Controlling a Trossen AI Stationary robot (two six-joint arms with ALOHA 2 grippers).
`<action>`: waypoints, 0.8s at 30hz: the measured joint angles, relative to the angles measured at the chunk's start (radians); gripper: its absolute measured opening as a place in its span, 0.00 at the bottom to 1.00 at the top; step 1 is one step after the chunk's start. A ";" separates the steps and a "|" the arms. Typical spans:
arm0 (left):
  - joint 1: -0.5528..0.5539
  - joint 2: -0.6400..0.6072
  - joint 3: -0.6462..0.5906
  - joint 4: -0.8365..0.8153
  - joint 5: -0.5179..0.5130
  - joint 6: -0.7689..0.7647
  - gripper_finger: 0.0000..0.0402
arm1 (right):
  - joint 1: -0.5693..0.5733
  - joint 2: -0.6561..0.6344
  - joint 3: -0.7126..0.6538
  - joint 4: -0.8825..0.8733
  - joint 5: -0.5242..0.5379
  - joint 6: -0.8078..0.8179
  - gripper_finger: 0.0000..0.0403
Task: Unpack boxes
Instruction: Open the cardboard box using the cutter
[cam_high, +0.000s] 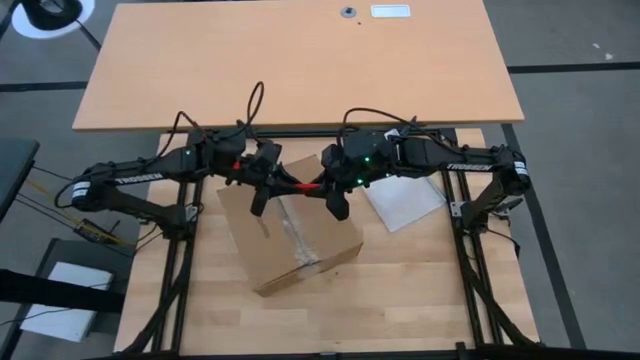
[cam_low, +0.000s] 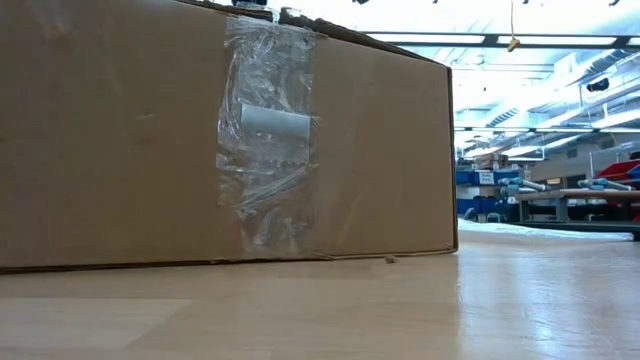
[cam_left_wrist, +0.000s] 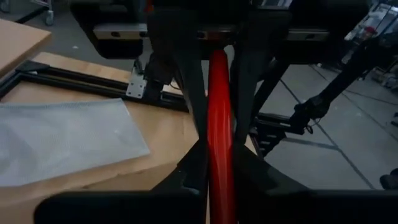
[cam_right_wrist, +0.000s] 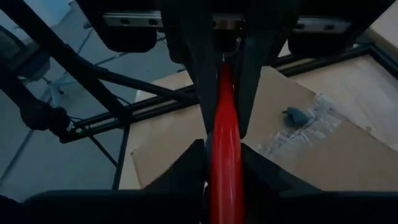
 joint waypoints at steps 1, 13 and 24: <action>0.000 0.000 0.000 0.006 0.000 -0.010 0.13 | -0.002 -0.003 0.001 0.003 -0.001 -0.004 0.31; 0.026 -0.044 0.132 0.116 -0.108 -0.032 0.13 | -0.024 -0.148 0.112 -0.040 0.084 -0.013 0.68; 0.026 -0.001 0.137 0.265 -0.108 -0.053 0.13 | 0.013 -0.046 0.109 0.301 0.158 -0.149 0.58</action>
